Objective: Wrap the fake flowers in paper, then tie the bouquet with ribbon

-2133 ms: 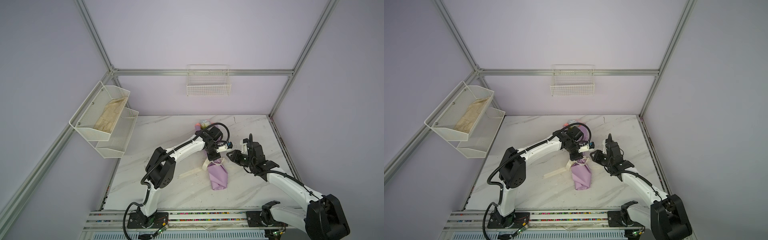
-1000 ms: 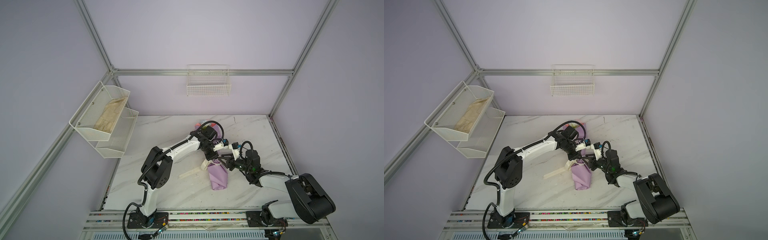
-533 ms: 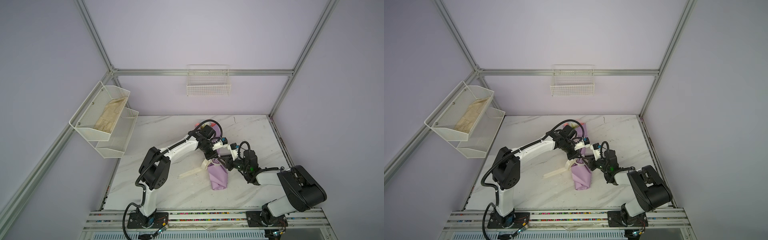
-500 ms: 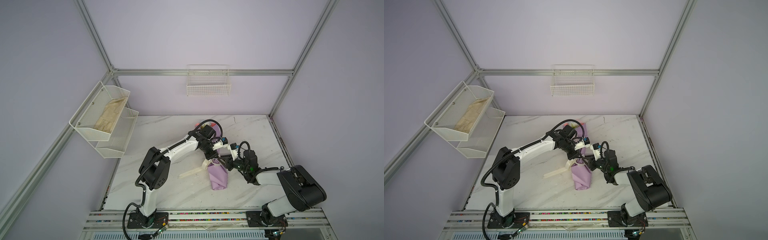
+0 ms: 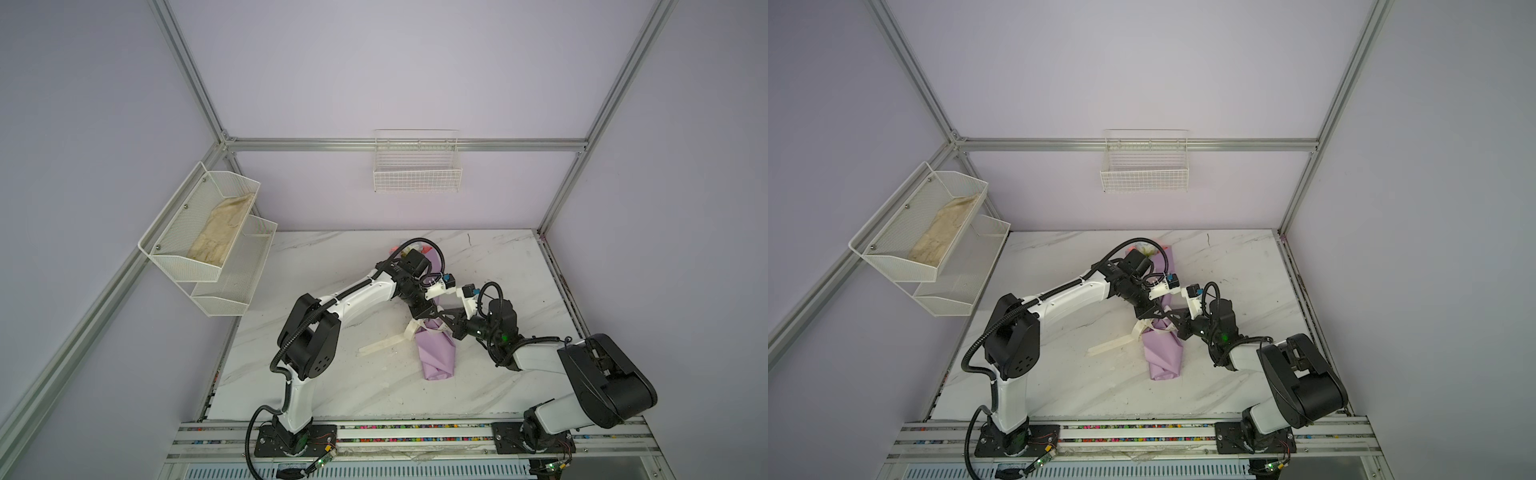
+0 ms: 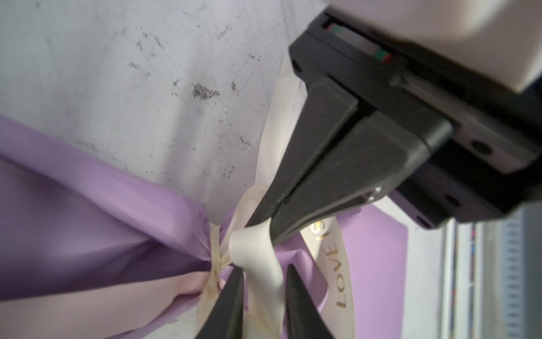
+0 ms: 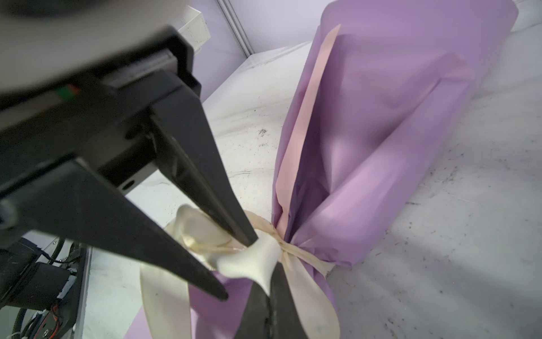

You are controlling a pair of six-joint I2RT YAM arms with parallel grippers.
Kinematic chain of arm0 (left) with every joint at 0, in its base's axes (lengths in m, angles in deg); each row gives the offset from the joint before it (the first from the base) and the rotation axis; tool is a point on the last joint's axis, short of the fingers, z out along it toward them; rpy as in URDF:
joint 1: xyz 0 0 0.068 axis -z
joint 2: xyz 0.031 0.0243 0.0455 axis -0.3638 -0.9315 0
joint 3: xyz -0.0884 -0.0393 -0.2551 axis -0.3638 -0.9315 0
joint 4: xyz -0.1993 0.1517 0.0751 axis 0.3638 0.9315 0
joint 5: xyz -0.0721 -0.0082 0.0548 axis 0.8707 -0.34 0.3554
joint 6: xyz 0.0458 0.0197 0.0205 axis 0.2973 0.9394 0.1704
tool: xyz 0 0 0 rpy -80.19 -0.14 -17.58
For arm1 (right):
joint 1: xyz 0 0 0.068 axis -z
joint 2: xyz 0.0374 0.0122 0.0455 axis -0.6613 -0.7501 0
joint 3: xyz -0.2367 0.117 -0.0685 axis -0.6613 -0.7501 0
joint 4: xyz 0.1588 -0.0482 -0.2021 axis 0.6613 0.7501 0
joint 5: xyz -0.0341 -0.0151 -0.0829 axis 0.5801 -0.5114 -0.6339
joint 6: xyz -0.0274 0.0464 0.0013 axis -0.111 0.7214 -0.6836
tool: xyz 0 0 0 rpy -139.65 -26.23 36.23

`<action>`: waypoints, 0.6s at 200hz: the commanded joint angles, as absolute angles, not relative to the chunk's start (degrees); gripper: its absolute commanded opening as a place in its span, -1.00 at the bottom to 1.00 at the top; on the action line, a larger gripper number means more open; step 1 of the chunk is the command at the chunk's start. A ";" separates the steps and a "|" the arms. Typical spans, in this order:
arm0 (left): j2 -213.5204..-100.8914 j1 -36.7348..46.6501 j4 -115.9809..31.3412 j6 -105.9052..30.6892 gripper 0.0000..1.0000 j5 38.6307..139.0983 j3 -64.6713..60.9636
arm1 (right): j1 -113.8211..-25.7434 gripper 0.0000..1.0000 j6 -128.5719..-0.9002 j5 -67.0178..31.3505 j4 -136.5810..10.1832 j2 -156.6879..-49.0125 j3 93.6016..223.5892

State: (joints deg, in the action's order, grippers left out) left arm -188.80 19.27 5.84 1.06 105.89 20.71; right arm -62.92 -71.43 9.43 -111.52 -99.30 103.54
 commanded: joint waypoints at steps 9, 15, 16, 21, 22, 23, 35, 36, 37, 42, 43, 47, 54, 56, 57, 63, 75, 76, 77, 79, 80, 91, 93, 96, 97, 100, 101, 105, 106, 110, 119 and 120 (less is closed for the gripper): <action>-182.56 18.61 1.79 -3.55 -0.17 106.63 16.82 | -63.05 -1.00 -70.97 7.04 -108.81 -97.14 104.30; -181.00 18.25 0.18 -4.68 -0.10 107.37 15.37 | -63.04 -1.00 -70.47 6.84 -108.55 -97.16 104.27; -180.72 18.15 0.02 -4.80 -0.08 107.54 15.10 | -63.03 -1.00 -70.39 6.84 -108.56 -97.15 104.23; -179.46 17.79 -1.49 -5.66 -0.04 108.21 13.70 | -63.02 -1.00 -69.96 6.83 -108.37 -97.19 104.24; -179.25 17.69 -1.78 -5.95 -0.03 108.31 13.38 | -63.06 -1.00 -69.82 6.79 -108.30 -97.16 104.21; -178.84 17.61 -2.05 -6.27 -0.02 108.36 13.09 | -63.09 -1.00 -69.76 6.76 -108.26 -97.19 104.25; -175.10 16.56 -6.00 -9.19 0.09 108.90 9.17 | -63.03 -1.00 -68.88 6.22 -107.10 -97.17 104.52; -174.83 16.47 -6.27 -9.47 0.09 109.10 8.88 | -63.02 -1.00 -68.80 6.13 -107.01 -97.15 104.53; -174.52 16.42 -6.50 -9.70 0.10 109.24 8.56 | -63.07 -1.00 -68.72 6.09 -106.96 -97.19 104.58; -173.08 15.94 -7.69 -10.58 0.13 109.87 6.99 | -63.04 -1.00 -68.26 5.93 -106.44 -97.23 104.73; -172.94 15.85 -7.86 -10.70 0.13 109.93 6.69 | -63.03 -1.00 -68.14 5.85 -106.37 -97.23 104.77; -171.63 15.51 -8.87 -11.63 0.15 110.10 5.40 | -63.03 -1.00 -67.84 5.71 -105.83 -97.23 104.91; -169.81 15.04 -10.65 -13.45 0.18 109.41 3.10 | -63.02 -1.00 -67.10 5.23 -105.15 -97.20 105.18; -169.28 14.88 -11.09 -13.95 0.18 109.14 2.36 | -63.09 -1.00 -66.87 5.11 -105.08 -97.22 105.16; -169.06 14.79 -11.28 -14.14 0.18 109.08 2.05 | -63.05 -1.00 -66.79 5.05 -105.03 -97.18 105.16; -167.66 14.35 -12.41 -15.71 0.18 108.61 -0.07 | -63.03 -1.00 -66.16 4.94 -104.89 -97.24 105.32; -165.24 13.37 -15.92 -19.66 0.19 108.41 -5.14 | -63.07 -1.00 -65.40 5.15 -104.47 -97.54 105.81; -165.11 13.38 -16.20 -19.85 0.19 108.45 -5.62 | -63.04 -1.00 -65.35 5.11 -104.41 -97.56 105.88; -164.91 13.25 -16.47 -20.20 0.19 108.52 -6.03 | -63.08 -1.00 -65.24 5.09 -104.34 -97.57 105.91; -164.65 13.11 -17.05 -20.82 0.19 108.68 -6.82 | -63.08 -1.00 -65.11 5.08 -104.18 -97.58 106.05; -164.51 13.03 -17.29 -21.00 0.19 108.72 -7.03 | -63.05 -1.00 -65.03 5.08 -104.09 -97.62 106.04; -163.46 12.69 -18.98 -22.76 0.19 109.73 -10.87 | -63.01 -1.00 -64.48 4.94 -103.23 -97.76 106.63; -163.30 12.68 -19.13 -22.91 0.19 109.73 -11.44 | -63.02 -1.00 -64.45 4.96 -103.14 -97.76 106.64; -163.14 12.67 -19.24 -23.27 0.19 109.84 -12.25 | -62.95 -1.00 -64.30 4.98 -102.88 -97.81 106.87; -163.05 12.68 -19.26 -23.46 0.19 109.83 -12.51 | -62.94 -1.00 -64.27 4.94 -102.83 -97.78 106.89; -162.78 12.68 -19.64 -23.99 0.19 109.75 -13.31 | -62.98 -1.00 -64.05 4.97 -102.74 -97.67 106.99; -162.78 12.68 -19.77 -24.12 0.19 109.65 -13.57 | -63.00 -1.00 -64.01 5.02 -102.72 -97.67 107.04; -162.54 12.68 -20.22 -24.85 0.19 109.51 -14.69 | -63.00 -1.00 -63.77 5.00 -102.57 -97.66 107.12; -162.44 12.68 -20.41 -25.08 0.19 109.45 -14.96 | -62.96 -1.00 -63.78 5.04 -102.50 -97.66 107.19; -162.12 12.68 -21.21 -25.68 0.19 109.43 -16.03 | -62.93 -1.00 -63.60 5.07 -102.45 -97.61 107.22; -161.61 12.68 -23.50 -27.09 0.19 109.88 -18.49 | -63.00 -1.00 -63.30 4.99 -102.21 -97.43 107.37; -161.58 12.68 -23.73 -27.21 0.19 109.89 -18.71 | -63.01 -1.00 -63.25 5.03 -102.19 -97.46 107.41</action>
State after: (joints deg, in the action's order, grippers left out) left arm -162.87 12.58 -16.87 -19.59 108.05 -11.88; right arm -62.94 -65.03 5.46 -103.65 -97.99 105.88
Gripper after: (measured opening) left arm 0.594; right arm 0.047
